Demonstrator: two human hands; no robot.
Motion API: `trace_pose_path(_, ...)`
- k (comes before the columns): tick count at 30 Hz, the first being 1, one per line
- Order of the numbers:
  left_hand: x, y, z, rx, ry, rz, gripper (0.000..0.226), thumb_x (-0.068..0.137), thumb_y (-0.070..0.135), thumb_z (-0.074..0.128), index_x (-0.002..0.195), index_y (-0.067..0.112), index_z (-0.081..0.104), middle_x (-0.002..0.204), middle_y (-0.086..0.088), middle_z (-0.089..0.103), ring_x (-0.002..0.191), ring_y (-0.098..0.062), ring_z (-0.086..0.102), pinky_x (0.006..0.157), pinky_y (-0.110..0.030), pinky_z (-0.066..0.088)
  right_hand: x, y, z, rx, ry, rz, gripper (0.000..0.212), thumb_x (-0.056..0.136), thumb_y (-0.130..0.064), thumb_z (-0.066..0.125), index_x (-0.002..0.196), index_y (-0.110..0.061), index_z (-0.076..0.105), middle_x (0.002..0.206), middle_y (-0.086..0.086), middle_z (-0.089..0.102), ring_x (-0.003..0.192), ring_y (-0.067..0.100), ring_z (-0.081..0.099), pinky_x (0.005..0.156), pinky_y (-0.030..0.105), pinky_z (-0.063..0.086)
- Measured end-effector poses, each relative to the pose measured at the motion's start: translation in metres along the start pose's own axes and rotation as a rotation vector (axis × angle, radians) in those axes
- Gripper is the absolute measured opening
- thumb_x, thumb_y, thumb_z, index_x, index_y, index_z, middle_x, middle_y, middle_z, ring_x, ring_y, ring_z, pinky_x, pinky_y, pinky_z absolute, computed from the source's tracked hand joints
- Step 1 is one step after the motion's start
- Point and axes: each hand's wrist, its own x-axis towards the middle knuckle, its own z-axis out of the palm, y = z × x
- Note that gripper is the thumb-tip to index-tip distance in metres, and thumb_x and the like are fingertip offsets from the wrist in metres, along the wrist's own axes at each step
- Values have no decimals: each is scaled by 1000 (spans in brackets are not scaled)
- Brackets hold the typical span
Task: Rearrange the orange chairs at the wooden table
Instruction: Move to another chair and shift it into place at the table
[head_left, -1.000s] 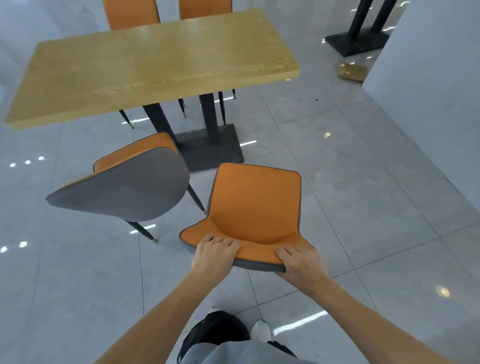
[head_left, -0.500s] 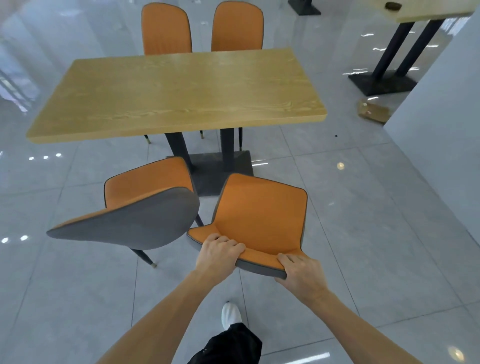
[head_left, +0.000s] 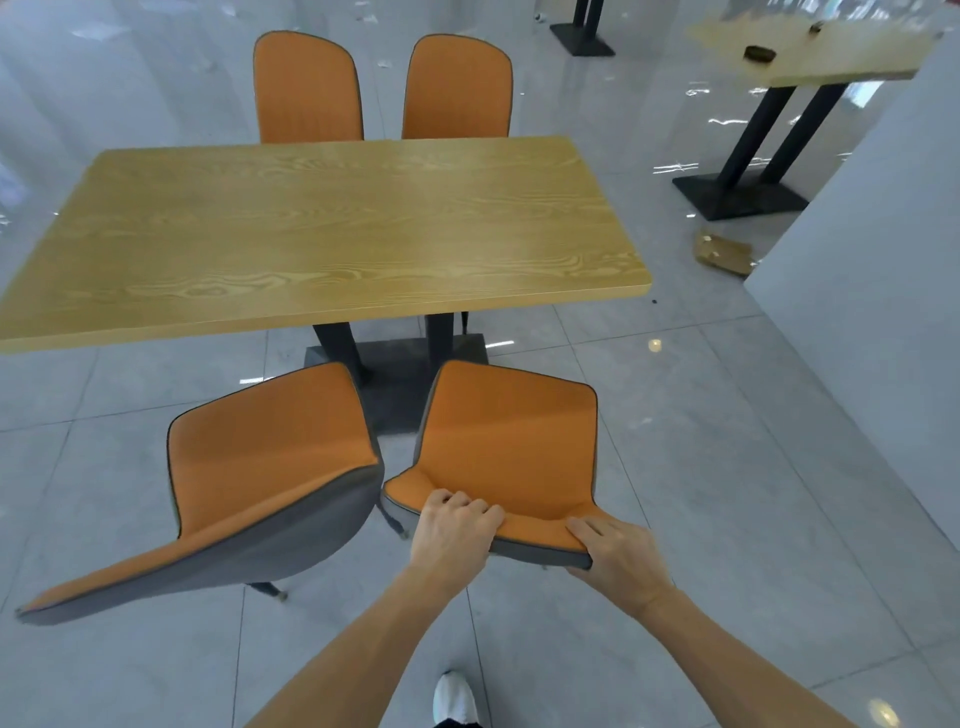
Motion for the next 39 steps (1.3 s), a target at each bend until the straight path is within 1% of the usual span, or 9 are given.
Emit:
trace_pose_path(4,17,-8,-4,-9,25,29,20,53,10,71,63,25,61,53,7,61,52,-18,58,56,-28,47,17,13,-3,-20,14,-41,30,64,-39,67,84,-17,71,72,-5,72,57,15,66,42,20,46)
trace_pose_path(8,34,-10,-9,-8,55,36,22,55,5,65,63,24,60,53,7,59,53,-19,56,54,-28,46,32,22,-9,-43,45,-39,46,41,-32,90,80,-17,72,71,-4,72,54,15,66,42,18,45)
trace_pose_path(15,47,-10,-16,1,77,33,23,55,1,63,61,23,58,51,6,58,51,-19,55,50,-28,44,41,32,-15,-42,46,-42,45,41,-32,90,78,-17,70,67,-5,70,49,15,61,39,17,41)
trace_pose_path(21,26,0,2,-5,41,15,24,51,4,65,60,24,57,52,7,59,50,-17,53,52,-26,39,16,23,-4,47,12,-44,41,47,-33,86,81,-16,69,67,-4,70,52,15,62,37,23,47)
trace_pose_path(26,18,3,2,-55,53,-26,25,50,12,73,70,23,64,62,7,67,59,-17,61,59,-28,46,10,14,-6,68,-18,22,45,46,-32,87,84,-15,70,70,-3,71,54,16,63,38,27,50)
trace_pose_path(29,15,4,-3,-51,44,-35,40,48,23,81,85,23,67,74,6,72,71,-19,67,68,-32,50,8,12,-12,77,-40,57,50,45,-32,87,89,-14,70,73,-2,72,58,17,65,43,29,53)
trace_pose_path(34,3,1,-11,22,31,-60,85,42,46,85,117,19,55,100,-1,70,97,-26,63,85,-50,47,-1,5,-18,53,-31,37,55,53,-41,82,101,-17,68,92,-3,72,82,18,67,71,34,55)
trace_pose_path(37,1,-15,-11,32,6,-88,87,36,48,88,114,21,59,103,1,69,98,-25,64,85,-48,48,0,2,-19,18,-64,45,64,49,-45,84,104,-18,66,95,-2,71,86,20,67,73,37,56)
trace_pose_path(39,2,-25,-9,-4,6,-78,69,37,38,89,100,23,65,93,5,71,90,-20,67,82,-40,52,4,3,-17,18,-74,78,63,42,-39,89,98,-17,69,87,-2,72,76,19,68,62,34,58)
